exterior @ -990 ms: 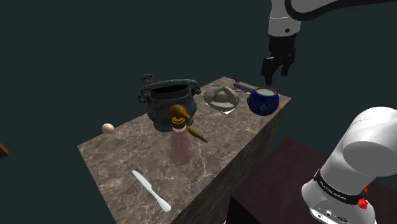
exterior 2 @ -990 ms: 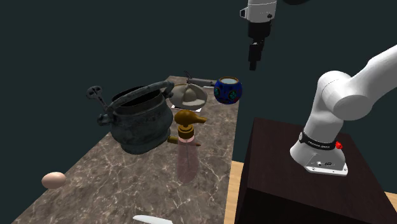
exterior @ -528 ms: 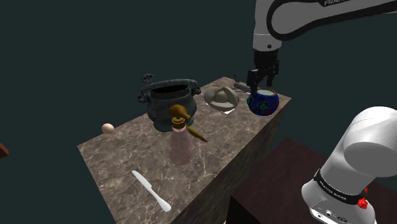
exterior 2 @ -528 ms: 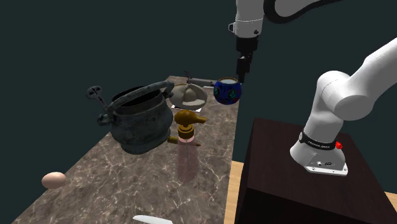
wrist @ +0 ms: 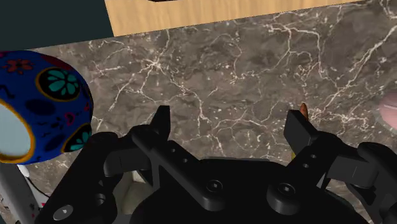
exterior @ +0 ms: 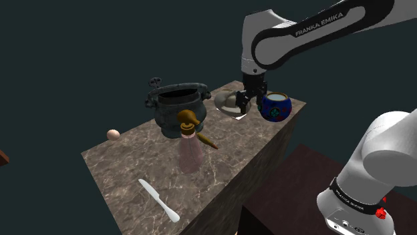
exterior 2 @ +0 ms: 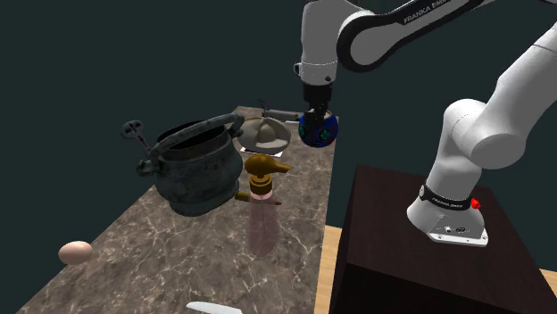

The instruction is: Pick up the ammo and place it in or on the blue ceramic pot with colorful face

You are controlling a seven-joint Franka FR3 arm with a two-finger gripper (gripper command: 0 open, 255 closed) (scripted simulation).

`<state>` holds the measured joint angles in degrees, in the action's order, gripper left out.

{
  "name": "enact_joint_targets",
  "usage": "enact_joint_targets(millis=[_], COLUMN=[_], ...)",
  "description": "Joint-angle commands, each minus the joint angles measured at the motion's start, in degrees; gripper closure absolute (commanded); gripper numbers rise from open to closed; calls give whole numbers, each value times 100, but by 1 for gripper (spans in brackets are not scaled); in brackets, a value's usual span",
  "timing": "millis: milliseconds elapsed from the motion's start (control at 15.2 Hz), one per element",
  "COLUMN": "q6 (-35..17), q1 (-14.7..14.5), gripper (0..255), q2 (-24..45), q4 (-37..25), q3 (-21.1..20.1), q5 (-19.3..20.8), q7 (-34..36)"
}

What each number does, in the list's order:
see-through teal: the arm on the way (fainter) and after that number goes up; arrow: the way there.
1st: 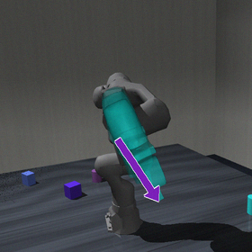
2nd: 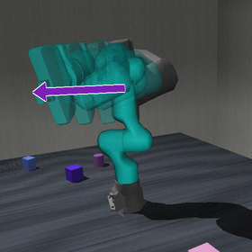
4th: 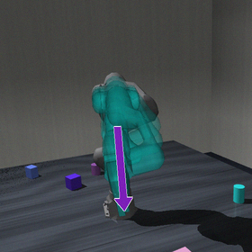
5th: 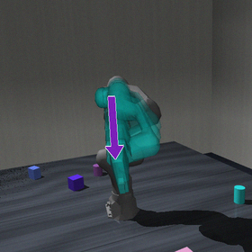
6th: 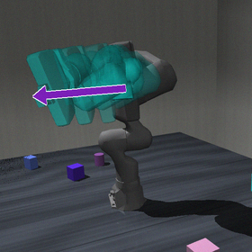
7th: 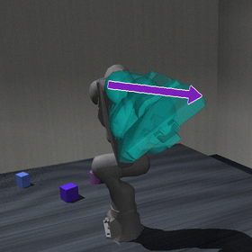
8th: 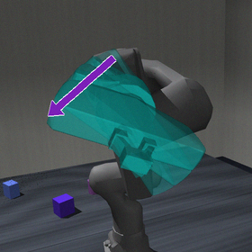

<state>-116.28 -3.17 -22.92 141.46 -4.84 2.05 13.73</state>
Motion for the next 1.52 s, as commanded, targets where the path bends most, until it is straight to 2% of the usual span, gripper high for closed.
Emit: enact_joint_targets(millis=[0,528,1056,1452], q6=[-404,-1623,-2436,-2801], q1=[-51,-224,-452,-507], gripper=[0,0,0,0], q2=[367,1996,3679,4105], q4=[-13,-584,-1614,-1682], q3=[-71,-335,-486,-446], q5=[-45,-64,148,256], q7=[78,393,750,836])
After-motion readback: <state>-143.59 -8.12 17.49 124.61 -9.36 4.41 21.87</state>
